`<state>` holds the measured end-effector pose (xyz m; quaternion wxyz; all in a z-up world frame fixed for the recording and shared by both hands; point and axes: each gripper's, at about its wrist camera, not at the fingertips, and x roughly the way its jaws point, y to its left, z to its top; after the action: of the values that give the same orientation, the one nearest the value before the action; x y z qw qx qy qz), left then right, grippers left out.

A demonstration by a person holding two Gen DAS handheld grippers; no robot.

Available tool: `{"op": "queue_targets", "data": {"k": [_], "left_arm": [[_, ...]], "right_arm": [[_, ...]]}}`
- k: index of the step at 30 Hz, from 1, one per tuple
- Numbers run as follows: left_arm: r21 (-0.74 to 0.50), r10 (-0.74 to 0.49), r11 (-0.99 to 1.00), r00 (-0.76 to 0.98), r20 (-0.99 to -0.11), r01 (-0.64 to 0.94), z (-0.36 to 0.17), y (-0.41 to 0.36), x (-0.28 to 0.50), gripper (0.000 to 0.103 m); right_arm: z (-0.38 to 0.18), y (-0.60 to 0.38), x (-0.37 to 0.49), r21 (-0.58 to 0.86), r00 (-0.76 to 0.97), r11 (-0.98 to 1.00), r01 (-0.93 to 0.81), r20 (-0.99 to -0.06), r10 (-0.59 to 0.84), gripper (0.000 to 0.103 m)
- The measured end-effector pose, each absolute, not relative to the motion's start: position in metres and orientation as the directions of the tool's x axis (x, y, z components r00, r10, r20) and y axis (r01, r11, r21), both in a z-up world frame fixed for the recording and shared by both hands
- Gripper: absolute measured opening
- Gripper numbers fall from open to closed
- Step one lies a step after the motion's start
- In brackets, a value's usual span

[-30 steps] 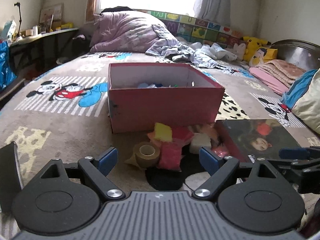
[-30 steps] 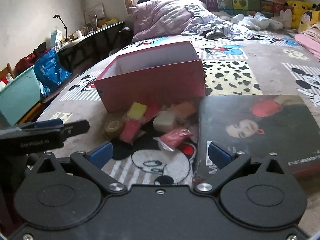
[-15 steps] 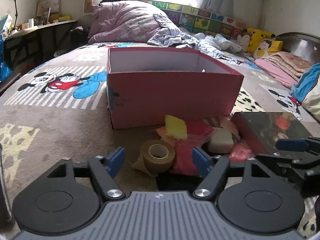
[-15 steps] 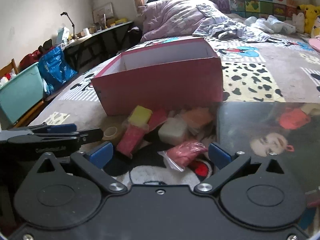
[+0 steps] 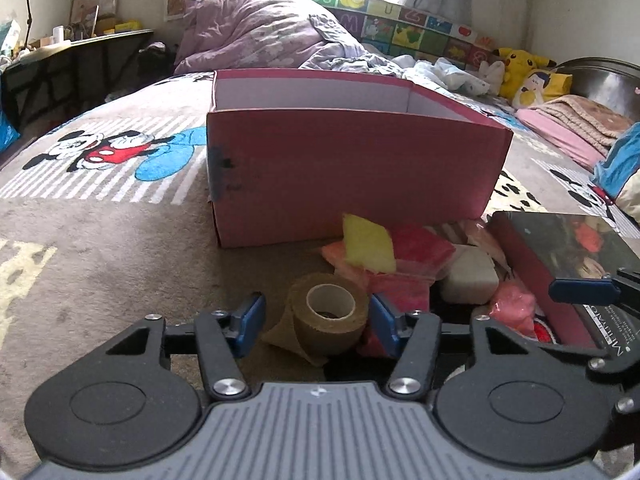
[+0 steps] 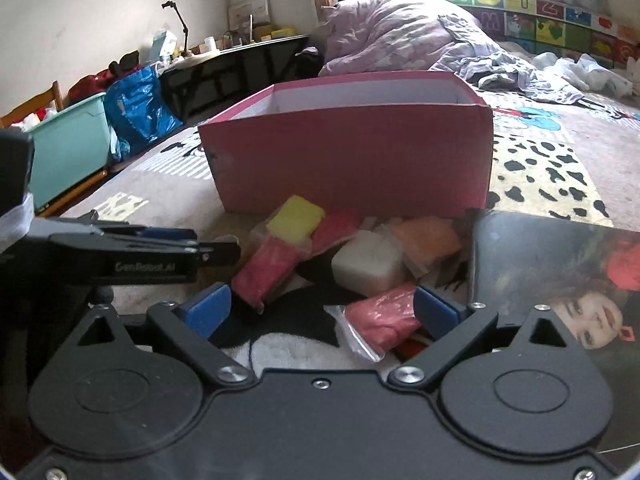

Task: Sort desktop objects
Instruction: 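Reach the left gripper to the tan tape roll and grasp it, then lift the tape roll with the left gripper and lower it into the pink box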

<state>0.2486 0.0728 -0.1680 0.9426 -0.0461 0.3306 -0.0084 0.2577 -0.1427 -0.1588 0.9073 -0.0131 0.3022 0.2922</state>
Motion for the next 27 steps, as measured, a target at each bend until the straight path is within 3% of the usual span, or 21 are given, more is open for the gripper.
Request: {"op": "queue_targets", "data": {"k": [9, 16, 27], "left_arm": [[-0.061, -0.038, 0.998, 0.785, -0.618, 0.001, -0.175, 0.066, 0.254, 0.046], [-0.061, -0.039, 0.998, 0.795, -0.606, 0.002, -0.175, 0.066, 0.250, 0.044], [-0.076, -0.037, 0.997, 0.816, -0.577, -0.008, -0.161, 0.069, 0.238, 0.043]], "right_arm": [[-0.167, -0.144, 0.261, 0.123, 0.649, 0.837, -0.533, -0.575, 0.497, 0.100], [-0.173, -0.135, 0.259, 0.075, 0.646, 0.826, -0.559, -0.585, 0.491, 0.084], [-0.176, -0.131, 0.263, -0.014, 0.692, 0.844, -0.536, -0.580, 0.429, 0.083]]}}
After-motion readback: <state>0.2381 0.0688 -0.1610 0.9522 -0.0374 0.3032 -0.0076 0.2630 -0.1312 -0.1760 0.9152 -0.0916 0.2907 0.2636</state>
